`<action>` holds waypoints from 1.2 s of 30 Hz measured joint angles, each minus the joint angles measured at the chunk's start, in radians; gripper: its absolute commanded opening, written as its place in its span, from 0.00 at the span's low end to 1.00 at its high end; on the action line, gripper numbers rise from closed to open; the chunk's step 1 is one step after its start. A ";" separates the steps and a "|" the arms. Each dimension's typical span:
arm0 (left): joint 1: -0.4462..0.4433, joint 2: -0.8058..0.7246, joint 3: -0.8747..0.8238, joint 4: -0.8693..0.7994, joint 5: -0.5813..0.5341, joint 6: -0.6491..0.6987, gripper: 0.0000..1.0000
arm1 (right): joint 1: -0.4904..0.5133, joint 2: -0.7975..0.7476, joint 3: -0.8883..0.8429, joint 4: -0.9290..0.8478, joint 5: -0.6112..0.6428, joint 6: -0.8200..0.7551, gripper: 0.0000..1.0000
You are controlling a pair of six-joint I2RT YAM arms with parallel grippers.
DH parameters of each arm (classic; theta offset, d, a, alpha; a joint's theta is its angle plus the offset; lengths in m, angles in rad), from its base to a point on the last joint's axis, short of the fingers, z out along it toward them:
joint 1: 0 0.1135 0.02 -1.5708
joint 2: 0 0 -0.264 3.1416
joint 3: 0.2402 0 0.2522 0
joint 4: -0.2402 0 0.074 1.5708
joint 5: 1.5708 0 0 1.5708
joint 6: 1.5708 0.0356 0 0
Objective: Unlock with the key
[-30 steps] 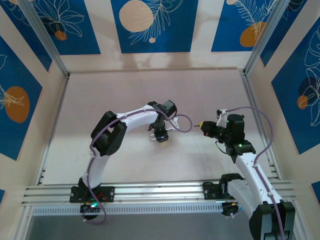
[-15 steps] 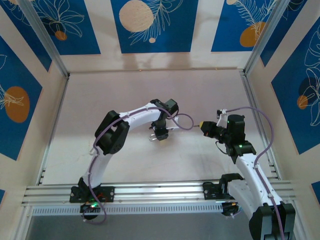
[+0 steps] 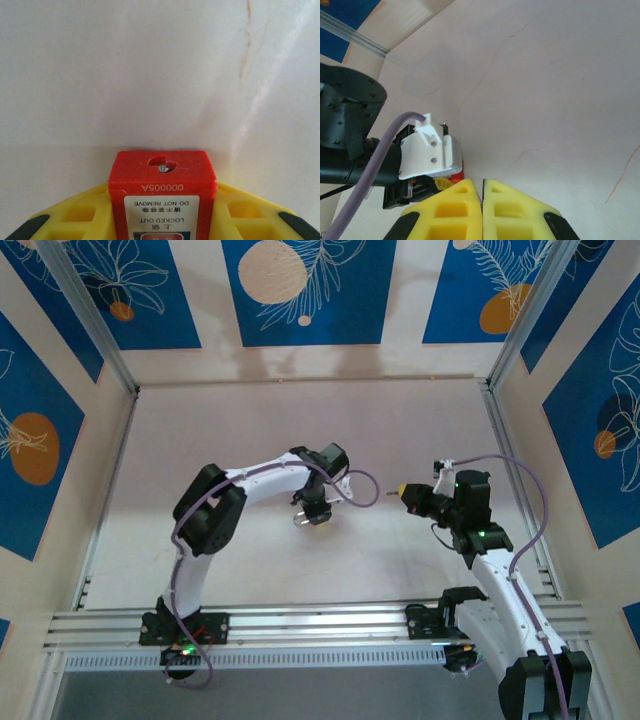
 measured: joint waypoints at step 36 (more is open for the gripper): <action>-0.209 -0.596 -0.585 0.829 -0.193 0.066 0.19 | 0.233 0.093 0.083 0.014 0.055 0.085 0.00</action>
